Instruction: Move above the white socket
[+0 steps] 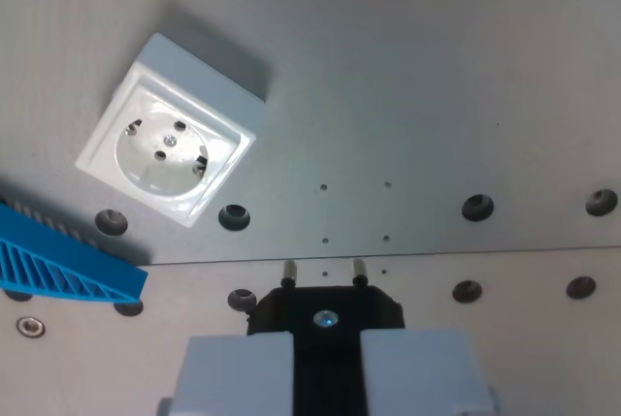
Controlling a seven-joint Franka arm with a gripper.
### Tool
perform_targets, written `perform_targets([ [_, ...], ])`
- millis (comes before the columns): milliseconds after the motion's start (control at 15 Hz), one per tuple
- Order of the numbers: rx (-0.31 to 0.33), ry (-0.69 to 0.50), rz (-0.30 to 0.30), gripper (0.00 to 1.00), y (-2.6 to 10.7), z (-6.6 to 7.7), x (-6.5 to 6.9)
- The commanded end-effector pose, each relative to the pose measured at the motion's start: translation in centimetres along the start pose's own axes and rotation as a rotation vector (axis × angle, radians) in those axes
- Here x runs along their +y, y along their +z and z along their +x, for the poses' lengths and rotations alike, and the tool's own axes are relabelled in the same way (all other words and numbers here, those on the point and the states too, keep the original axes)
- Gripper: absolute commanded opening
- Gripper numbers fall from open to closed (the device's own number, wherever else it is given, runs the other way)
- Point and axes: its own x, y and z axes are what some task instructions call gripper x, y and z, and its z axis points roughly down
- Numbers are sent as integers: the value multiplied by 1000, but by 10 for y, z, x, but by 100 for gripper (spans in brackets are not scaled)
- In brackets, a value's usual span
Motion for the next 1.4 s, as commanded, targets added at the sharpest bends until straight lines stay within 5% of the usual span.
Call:
perform_targets([
  [67, 104, -269, 2, 0, 13, -5, -5],
  [1400, 118, -766, -56, 0, 80, -15, -47],
])
